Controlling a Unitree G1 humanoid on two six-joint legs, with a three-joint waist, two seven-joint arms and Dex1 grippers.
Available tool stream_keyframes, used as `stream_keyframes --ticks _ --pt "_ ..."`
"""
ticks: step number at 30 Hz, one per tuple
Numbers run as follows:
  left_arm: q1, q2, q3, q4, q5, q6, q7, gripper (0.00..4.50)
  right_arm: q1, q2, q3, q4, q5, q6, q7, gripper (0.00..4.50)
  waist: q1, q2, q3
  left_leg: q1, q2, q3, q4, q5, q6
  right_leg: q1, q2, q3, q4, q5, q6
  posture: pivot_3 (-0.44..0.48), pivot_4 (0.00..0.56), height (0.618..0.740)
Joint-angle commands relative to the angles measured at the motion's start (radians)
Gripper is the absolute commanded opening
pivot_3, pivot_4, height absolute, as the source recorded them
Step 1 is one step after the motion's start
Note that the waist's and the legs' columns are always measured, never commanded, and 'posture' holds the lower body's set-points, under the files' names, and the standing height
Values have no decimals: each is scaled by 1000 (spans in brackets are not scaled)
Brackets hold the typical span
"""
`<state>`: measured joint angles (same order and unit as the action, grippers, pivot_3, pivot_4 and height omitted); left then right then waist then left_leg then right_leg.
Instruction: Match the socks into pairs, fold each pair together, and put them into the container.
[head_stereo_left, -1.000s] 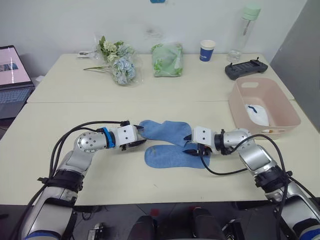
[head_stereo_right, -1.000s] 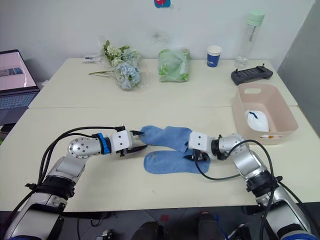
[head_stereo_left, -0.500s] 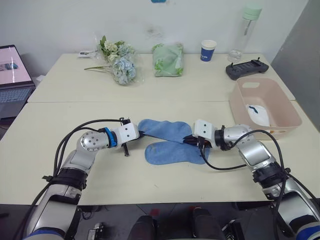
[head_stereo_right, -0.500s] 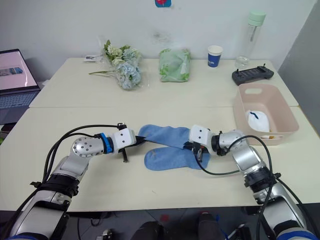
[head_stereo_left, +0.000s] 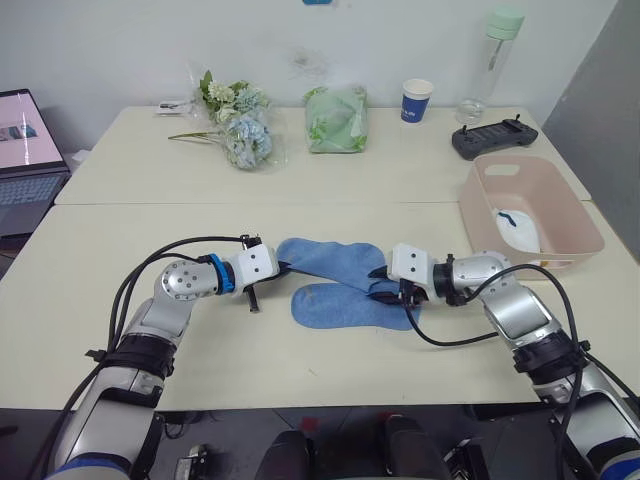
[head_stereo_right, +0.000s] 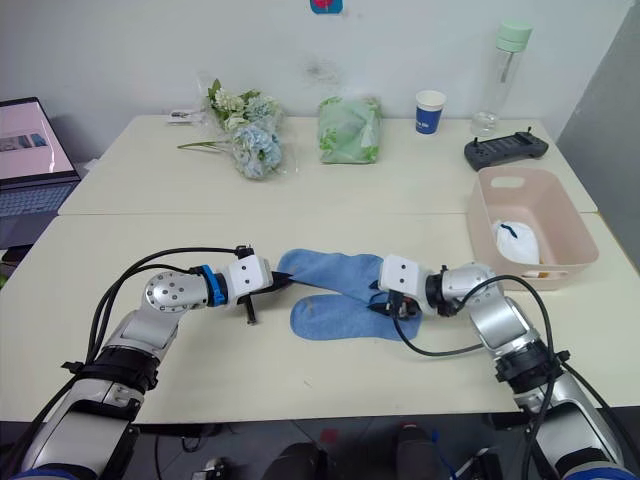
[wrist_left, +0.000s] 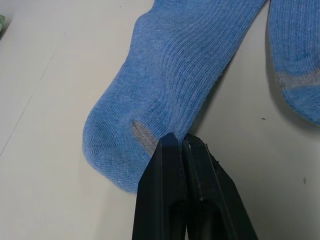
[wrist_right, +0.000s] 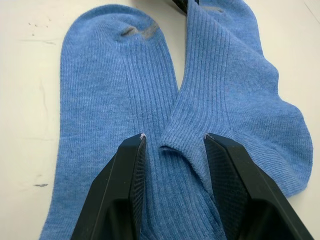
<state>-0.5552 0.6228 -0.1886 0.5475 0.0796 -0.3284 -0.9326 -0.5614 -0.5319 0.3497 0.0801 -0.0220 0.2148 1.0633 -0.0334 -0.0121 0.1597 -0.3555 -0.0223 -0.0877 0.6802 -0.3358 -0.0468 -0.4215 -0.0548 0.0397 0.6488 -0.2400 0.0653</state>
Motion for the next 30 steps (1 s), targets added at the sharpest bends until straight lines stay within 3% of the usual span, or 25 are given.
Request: stream_keyframes --ticks 1,8,14,25,30 --pt "-23 -6 3 -4 -3 4 -6 0 -24 -4 13 7 -30 -63 -5 2007 0 0 0 0 0 0 0 0 0 0 0 0 0 0 0 0 150 740" --pt "-28 -9 2 -2 4 7 -3 0 -38 20 4 37 -29 -68 -15 2007 -1 0 0 0 0 0 0 0 0 0 0 0 0 0 0 0 150 740" --pt "-20 -9 0 -9 9 10 -1 0 -42 40 -17 36 3 -36 -12 52 -1 0 0 0 0 0 0 0 0 0 0 0 0 0 0 0 150 740" --pt "-29 -6 12 -8 -4 17 -3 0 -68 55 -77 54 62 28 -27 16 -1 0 0 0 0 0 0 0 0 0 0 0 0 0 0 0 150 740" --pt "14 3 88 -177 -161 143 -72 0 -87 58 -152 7 138 115 -37 16 -2 0 0 -1 0 0 0 0 0 -1 0 0 0 0 0 0 150 740"
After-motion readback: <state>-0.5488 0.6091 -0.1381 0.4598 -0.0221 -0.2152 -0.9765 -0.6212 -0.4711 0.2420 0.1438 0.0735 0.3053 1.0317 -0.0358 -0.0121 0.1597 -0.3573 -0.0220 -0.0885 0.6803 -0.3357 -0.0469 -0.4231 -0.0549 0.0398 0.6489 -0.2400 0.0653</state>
